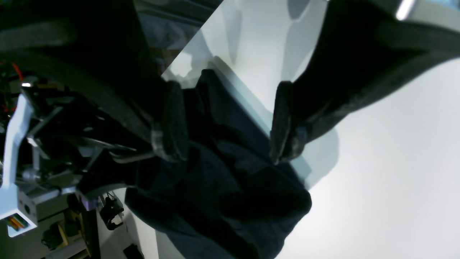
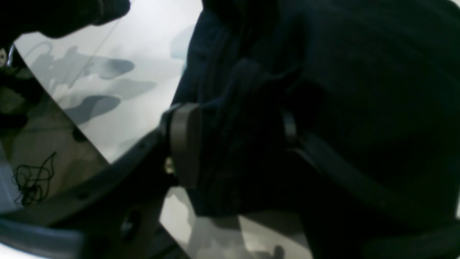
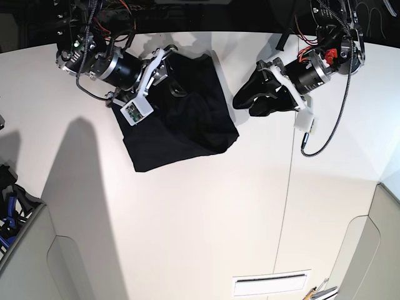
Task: Fold the T-shirt properly
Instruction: 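Fold the strip's other end over with the right gripper toward the left gripper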
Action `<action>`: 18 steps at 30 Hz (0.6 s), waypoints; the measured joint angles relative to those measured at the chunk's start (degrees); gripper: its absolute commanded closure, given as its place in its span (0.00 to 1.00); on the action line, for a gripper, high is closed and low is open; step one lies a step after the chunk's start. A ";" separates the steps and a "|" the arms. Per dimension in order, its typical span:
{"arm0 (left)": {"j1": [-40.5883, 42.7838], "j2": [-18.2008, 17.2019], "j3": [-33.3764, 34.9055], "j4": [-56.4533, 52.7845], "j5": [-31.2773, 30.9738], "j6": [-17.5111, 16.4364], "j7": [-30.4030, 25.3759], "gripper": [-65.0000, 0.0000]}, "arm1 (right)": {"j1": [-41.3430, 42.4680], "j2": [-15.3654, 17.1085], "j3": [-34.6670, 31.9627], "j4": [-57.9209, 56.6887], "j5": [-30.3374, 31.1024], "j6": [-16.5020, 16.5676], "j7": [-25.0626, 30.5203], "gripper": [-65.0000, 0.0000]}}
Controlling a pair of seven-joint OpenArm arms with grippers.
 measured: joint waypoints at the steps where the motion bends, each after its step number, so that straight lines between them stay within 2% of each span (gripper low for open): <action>1: 0.00 0.00 0.00 0.00 -0.02 0.00 -0.02 0.40 | 0.33 0.00 -0.55 -0.02 -0.04 0.00 0.02 0.58; 6: 0.00 0.00 0.00 0.00 -0.02 0.00 -0.02 0.40 | 0.59 0.11 -4.83 0.09 0.20 0.00 0.02 0.66; 18: 0.00 -0.02 0.00 0.00 0.00 0.00 -0.02 0.40 | 0.61 0.13 -20.57 0.11 0.00 0.04 -3.78 0.66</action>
